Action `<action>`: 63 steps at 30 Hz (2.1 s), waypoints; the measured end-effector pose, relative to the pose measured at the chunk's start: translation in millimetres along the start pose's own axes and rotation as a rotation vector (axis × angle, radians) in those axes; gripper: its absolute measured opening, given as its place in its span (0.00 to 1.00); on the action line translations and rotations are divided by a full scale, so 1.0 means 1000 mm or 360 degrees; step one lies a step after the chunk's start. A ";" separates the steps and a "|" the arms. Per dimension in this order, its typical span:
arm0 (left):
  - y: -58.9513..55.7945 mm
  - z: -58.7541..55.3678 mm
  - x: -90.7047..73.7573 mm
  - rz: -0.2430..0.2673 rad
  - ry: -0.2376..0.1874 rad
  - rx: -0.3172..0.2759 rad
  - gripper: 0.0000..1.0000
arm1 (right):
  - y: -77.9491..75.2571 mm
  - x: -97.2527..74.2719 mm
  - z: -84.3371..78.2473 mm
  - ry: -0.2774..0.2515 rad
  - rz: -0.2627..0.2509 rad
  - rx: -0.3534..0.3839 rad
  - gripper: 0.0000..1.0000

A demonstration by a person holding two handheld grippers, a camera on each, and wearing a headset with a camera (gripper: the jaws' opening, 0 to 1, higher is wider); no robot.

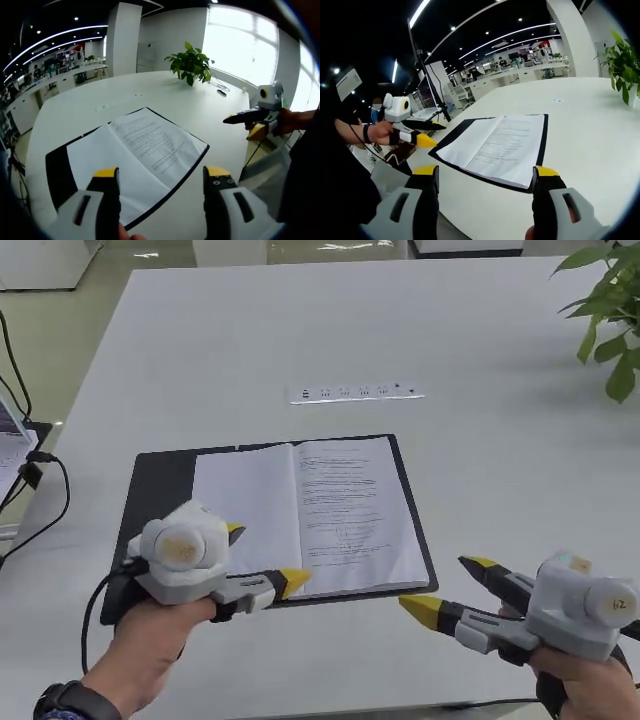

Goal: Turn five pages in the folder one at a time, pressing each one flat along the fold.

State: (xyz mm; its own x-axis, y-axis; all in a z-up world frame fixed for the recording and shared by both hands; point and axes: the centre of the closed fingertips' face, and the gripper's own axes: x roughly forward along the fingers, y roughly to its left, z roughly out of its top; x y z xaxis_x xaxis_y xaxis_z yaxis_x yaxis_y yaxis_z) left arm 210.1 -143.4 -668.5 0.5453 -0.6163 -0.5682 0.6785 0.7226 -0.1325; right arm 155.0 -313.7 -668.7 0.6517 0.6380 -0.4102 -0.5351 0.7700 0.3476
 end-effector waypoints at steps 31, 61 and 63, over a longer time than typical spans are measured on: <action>-0.018 0.014 0.062 -0.0106 0.0083 0.0075 0.66 | -0.011 -0.002 -0.007 0.0074 0.0018 -0.0012 0.80; -0.078 -0.009 0.179 -0.0197 0.0261 0.0195 0.68 | -0.021 -0.012 -0.016 0.0108 0.0063 0.0034 0.79; -0.080 -0.015 0.184 -0.0190 0.0287 0.0209 0.68 | -0.022 -0.012 -0.017 0.0116 0.0057 0.0040 0.79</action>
State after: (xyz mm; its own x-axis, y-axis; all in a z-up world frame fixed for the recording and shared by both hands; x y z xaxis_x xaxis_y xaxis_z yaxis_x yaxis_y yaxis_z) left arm 248.8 -310.0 -774.5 0.3687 -0.6207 -0.6919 0.7974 0.5938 -0.1078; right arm 149.9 -338.4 -686.2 0.5907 0.6649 -0.4572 -0.5431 0.7466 0.3841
